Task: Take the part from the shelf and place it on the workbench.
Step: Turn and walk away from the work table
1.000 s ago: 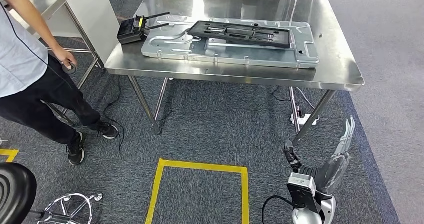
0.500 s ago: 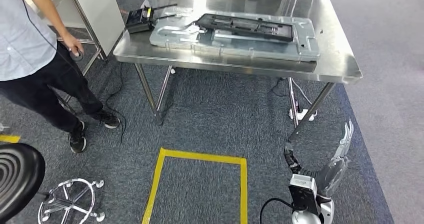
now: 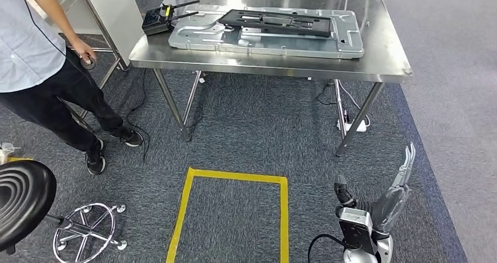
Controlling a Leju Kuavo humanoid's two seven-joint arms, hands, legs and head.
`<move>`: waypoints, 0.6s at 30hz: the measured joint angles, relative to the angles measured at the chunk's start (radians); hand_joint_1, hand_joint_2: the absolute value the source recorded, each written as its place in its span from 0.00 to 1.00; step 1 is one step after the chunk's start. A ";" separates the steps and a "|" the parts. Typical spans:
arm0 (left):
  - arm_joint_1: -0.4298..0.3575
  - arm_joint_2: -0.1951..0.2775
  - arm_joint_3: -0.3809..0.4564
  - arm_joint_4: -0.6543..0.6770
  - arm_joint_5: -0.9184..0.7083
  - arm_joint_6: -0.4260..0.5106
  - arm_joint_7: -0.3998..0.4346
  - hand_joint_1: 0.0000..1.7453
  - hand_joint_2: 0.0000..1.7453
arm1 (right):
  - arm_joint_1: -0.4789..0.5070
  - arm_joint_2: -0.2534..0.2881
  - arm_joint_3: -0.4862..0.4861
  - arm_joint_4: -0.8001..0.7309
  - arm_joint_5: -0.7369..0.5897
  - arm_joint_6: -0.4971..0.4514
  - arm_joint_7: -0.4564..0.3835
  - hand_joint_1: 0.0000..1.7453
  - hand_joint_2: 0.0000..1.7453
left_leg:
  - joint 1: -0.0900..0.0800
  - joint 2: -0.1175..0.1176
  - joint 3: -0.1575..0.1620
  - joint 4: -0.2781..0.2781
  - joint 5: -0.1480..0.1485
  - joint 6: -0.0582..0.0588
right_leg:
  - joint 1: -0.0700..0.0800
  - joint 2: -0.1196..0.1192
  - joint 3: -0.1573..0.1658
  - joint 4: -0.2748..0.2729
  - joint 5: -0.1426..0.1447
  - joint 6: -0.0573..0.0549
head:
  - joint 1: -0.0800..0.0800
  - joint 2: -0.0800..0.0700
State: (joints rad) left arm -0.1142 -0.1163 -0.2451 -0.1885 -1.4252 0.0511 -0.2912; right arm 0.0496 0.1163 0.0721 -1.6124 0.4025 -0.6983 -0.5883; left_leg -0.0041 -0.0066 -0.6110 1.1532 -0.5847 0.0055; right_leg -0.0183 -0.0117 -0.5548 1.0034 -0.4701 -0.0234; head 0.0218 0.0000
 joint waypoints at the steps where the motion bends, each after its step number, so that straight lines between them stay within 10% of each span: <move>1: 0.000 0.001 0.000 0.000 0.000 0.000 -0.001 0.00 0.00 | 0.002 0.000 0.000 0.000 0.000 -0.001 -0.001 0.00 0.00 | -0.001 0.000 -0.010 0.062 -0.037 -0.002 | 0.003 0.000 -0.009 0.001 0.007 -0.002 | 0.000 0.000; 4: 0.000 0.002 -0.001 0.000 0.000 0.000 0.001 0.00 0.00 | 0.005 0.000 0.000 0.000 0.000 -0.002 -0.007 0.00 0.00 | -0.002 0.000 0.032 0.095 -0.038 0.002 | 0.012 -0.001 -0.040 0.007 0.027 -0.003 | 0.000 0.000; 8: -0.001 0.002 -0.001 0.000 0.000 -0.001 0.010 0.00 0.00 | 0.006 0.000 0.000 -0.001 0.002 -0.002 -0.013 0.00 0.00 | -0.005 -0.002 0.170 -0.152 0.031 0.022 | 0.020 0.000 -0.078 0.019 0.054 0.007 | 0.000 0.000; 12: -0.001 0.000 -0.001 0.000 0.000 -0.001 0.009 0.00 0.00 | 0.007 0.000 -0.001 0.004 0.030 -0.001 -0.009 0.00 0.00 | -0.003 -0.001 0.162 -0.190 0.049 0.038 | 0.020 0.001 -0.097 0.021 0.071 0.029 | 0.001 0.000; 16: -0.001 -0.001 -0.001 0.000 0.000 -0.003 0.003 0.00 0.00 | -0.003 0.000 -0.021 0.087 0.036 0.002 0.016 0.00 0.00 | 0.002 0.004 0.125 -0.189 0.087 0.055 | 0.010 0.007 -0.157 0.203 -0.076 0.051 | 0.002 0.000; 18: -0.001 -0.001 -0.001 0.000 0.000 -0.004 0.001 0.00 0.00 | -0.014 0.000 -0.047 0.171 0.030 0.006 0.034 0.00 0.00 | 0.002 0.004 0.099 -0.180 0.099 0.054 | 0.004 0.007 -0.169 0.284 -0.100 0.057 | 0.002 0.000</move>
State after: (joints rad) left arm -0.1153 -0.1173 -0.2457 -0.1884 -1.4252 0.0467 -0.2904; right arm 0.0360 0.1163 0.0254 -1.4416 0.4327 -0.6926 -0.5546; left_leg -0.0019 -0.0030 -0.5120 0.9730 -0.4853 0.0593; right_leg -0.0143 -0.0050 -0.7233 1.2876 -0.5701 0.0340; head 0.0234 0.0000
